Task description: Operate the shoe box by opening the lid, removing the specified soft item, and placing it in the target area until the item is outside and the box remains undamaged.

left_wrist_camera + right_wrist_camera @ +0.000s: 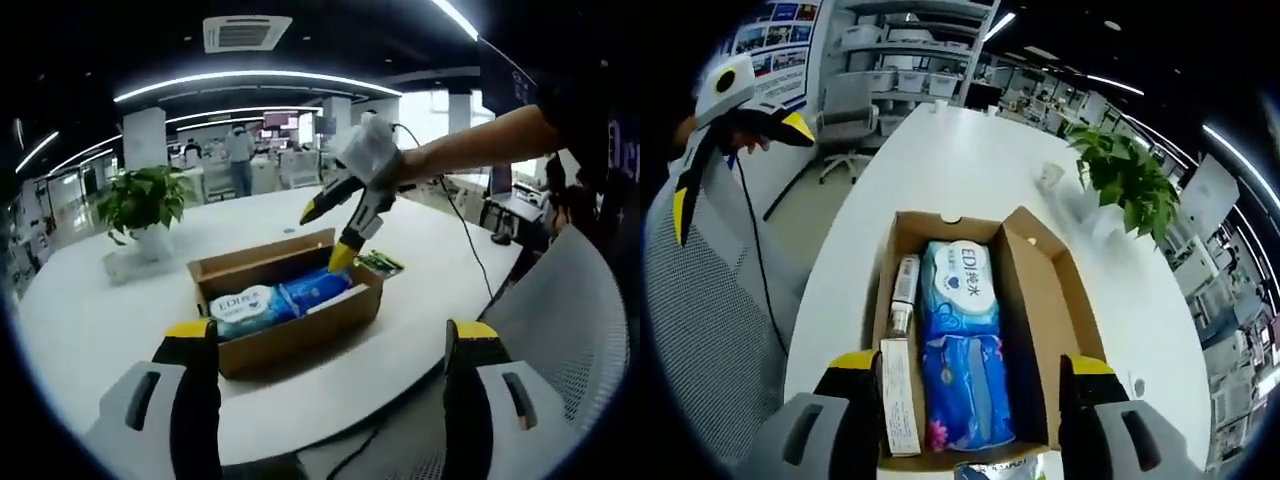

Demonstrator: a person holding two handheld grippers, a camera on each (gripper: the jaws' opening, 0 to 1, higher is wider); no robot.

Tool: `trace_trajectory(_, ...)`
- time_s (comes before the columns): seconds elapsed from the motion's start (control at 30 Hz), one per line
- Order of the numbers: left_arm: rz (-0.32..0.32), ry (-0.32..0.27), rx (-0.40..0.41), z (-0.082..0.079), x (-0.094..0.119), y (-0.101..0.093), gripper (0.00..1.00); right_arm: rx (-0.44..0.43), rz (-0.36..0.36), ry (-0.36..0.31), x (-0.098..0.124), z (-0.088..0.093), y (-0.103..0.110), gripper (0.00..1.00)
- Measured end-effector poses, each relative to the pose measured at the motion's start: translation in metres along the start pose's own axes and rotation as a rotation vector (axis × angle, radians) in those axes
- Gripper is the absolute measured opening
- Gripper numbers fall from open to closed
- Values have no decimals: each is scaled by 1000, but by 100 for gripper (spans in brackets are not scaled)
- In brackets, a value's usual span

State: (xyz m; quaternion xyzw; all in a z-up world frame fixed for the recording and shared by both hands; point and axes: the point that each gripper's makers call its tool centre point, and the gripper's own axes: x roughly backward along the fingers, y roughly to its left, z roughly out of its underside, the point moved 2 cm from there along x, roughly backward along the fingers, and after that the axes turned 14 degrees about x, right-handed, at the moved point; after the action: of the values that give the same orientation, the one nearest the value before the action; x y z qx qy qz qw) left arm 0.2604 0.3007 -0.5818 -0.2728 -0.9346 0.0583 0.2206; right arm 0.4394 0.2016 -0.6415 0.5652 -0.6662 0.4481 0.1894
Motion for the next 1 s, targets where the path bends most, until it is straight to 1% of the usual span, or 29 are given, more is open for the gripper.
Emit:
trace_trajectory(0.07, 10, -29, 24, -4, 0, 0, 98, 32, -26, 6, -9, -2, 4, 70)
trace_trajectory(0.1, 15, -34, 42, -4, 0, 2, 99, 43, -35, 9, -15, -2, 6, 69)
trace_trajectory(0.2, 4, -27, 49, -2, 0, 4, 99, 65, -54, 19, -28, -2, 8, 67)
trace_trajectory(0.3, -19, -14, 21, -1, -1, 6, 99, 64, -66, 25, -38, -3, 9, 65)
trace_trajectory(0.37, -19, -12, 31, 0, -1, 7, 99, 74, -70, 26, -46, -4, 9, 64)
trace_trajectory(0.43, -29, -2, 60, 2, -2, 9, 99, 83, -73, 29, -52, -5, 9, 64)
trace_trajectory(0.47, -26, -12, 61, 1, -2, 9, 99, 90, -69, 28, -56, -6, 8, 64)
trace_trajectory(0.53, -32, -22, 46, -1, -2, 9, 99, 106, -72, 32, -61, -8, 7, 63)
trace_trajectory(0.6, -27, -17, 23, 0, -2, 7, 99, 110, -83, 39, -66, -9, 8, 63)
trace_trajectory(0.63, -25, -9, 20, 1, -3, 7, 99, 112, -97, 51, -71, -9, 10, 63)
trace_trajectory(0.7, -27, 0, 24, 2, -3, 8, 99, 127, -97, 49, -79, -11, 10, 62)
trace_trajectory(0.8, -29, -6, 23, 1, -4, 8, 99, 150, -98, 66, -89, -12, 13, 62)
trace_trajectory(0.97, -55, 3, 4, 2, -3, 12, 99, 224, -90, 78, -103, -11, 15, 58)
trace_trajectory(1.0, -58, 2, 2, 1, -3, 12, 99, 258, -95, 72, -107, -13, 15, 57)
